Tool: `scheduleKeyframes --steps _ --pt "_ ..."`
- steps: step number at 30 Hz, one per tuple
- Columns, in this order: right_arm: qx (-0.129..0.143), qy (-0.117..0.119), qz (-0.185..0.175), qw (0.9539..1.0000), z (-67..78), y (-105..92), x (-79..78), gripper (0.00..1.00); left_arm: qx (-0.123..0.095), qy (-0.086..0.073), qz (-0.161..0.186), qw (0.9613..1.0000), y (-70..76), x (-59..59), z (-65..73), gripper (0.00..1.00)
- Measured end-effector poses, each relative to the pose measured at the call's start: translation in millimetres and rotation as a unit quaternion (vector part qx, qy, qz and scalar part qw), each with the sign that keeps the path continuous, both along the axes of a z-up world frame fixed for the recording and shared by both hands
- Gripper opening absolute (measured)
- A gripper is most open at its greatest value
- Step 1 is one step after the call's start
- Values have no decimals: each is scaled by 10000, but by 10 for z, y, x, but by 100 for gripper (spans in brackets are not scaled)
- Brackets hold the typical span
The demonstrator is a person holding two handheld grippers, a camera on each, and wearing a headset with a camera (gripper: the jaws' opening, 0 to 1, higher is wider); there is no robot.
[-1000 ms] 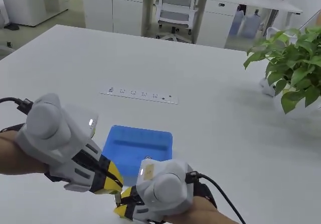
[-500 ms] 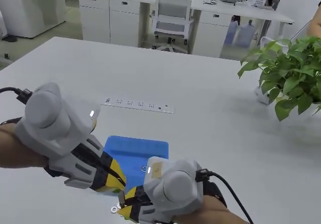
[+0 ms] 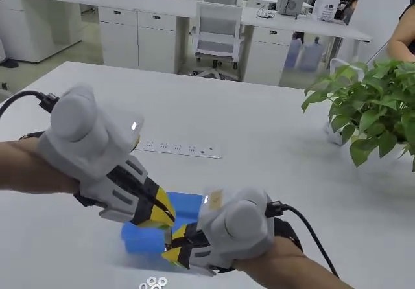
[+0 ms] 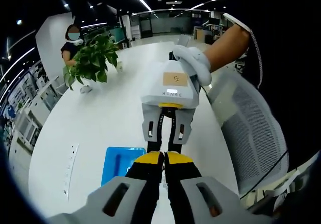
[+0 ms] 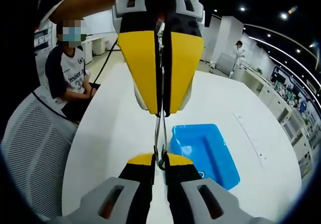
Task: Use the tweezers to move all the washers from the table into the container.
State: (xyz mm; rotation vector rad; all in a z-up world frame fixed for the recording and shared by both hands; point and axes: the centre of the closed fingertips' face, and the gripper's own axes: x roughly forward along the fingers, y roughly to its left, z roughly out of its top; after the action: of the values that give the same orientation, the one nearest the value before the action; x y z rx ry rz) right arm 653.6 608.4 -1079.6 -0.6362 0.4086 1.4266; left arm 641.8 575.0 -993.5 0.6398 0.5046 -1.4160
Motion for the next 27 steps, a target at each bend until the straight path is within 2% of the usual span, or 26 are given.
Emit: scheduleKeyframes --steps 10,20,27 --pt "121 -60 -207 9997 53 -94 296 9 -13 -165 -34 9999 -85 261 40 5" --pt "105 -60 -292 9995 -76 -150 536 9 39 -243 -53 9997 -132 469 -86 5" --pt "112 -14 -355 9993 -172 -150 649 9 81 -226 -20 9997 -139 589 -190 5"
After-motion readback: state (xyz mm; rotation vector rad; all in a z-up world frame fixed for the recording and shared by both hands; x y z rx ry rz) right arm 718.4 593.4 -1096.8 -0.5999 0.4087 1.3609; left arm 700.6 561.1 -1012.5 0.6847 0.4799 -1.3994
